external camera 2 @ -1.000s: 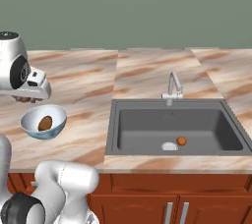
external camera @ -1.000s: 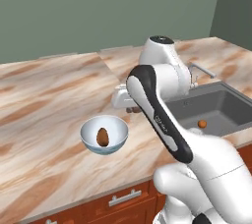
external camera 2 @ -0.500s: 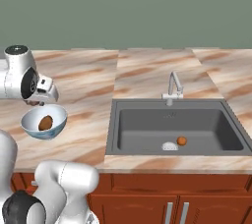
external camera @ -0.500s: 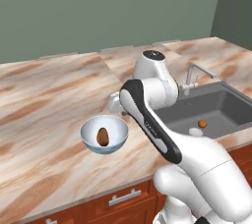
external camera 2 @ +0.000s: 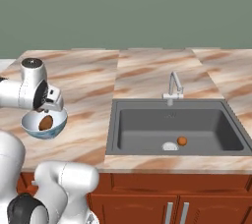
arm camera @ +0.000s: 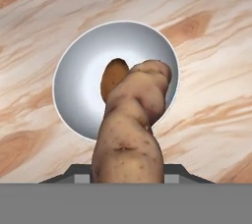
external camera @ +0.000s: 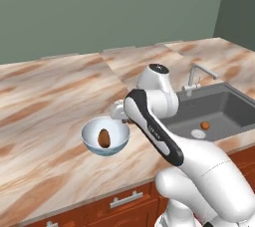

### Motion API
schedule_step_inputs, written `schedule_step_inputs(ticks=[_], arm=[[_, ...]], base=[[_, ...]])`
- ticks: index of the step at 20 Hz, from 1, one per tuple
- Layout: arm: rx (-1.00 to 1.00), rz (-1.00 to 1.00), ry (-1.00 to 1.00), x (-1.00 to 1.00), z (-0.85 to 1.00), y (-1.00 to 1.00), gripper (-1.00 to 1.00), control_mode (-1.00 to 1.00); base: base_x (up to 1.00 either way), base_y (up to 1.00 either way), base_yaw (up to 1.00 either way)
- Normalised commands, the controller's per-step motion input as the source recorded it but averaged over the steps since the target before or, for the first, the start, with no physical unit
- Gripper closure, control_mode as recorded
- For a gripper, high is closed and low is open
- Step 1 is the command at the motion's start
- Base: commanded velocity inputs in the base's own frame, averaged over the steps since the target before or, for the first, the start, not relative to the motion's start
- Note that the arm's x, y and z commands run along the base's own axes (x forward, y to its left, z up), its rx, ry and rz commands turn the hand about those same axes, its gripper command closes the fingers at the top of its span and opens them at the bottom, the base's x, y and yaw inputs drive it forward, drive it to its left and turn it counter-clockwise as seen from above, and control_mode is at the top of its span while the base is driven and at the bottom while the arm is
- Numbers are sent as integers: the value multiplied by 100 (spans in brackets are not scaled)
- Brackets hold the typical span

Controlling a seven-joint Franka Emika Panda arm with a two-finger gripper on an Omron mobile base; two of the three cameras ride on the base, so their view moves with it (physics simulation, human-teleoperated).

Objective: Pick the potatos from the cabinet and place them in one bowl. Pick the tangerine from the sink and place it in the other bowl.

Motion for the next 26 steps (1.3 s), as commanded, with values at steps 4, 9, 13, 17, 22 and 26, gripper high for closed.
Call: schedule_step_inputs(ticks=[4, 9, 13, 17, 22, 26], arm=[[-9, 0, 24, 40, 0, 31, 100, -100], [-8, -1, 10, 27, -5, 52, 100, -100], [-6, -2, -1, 19, -25, 41, 100, -100], [-8, -2, -3, 23, -37, 14, 100, -100], [-2, 0, -5, 40, -36, 0, 100, -100], [0, 0, 0, 43, -6, 0, 100, -100]], base=[[0, 0, 0], [0, 0, 0], [0, 0, 0], [0, 0, 0], [0, 0, 0], [0, 0, 0]])
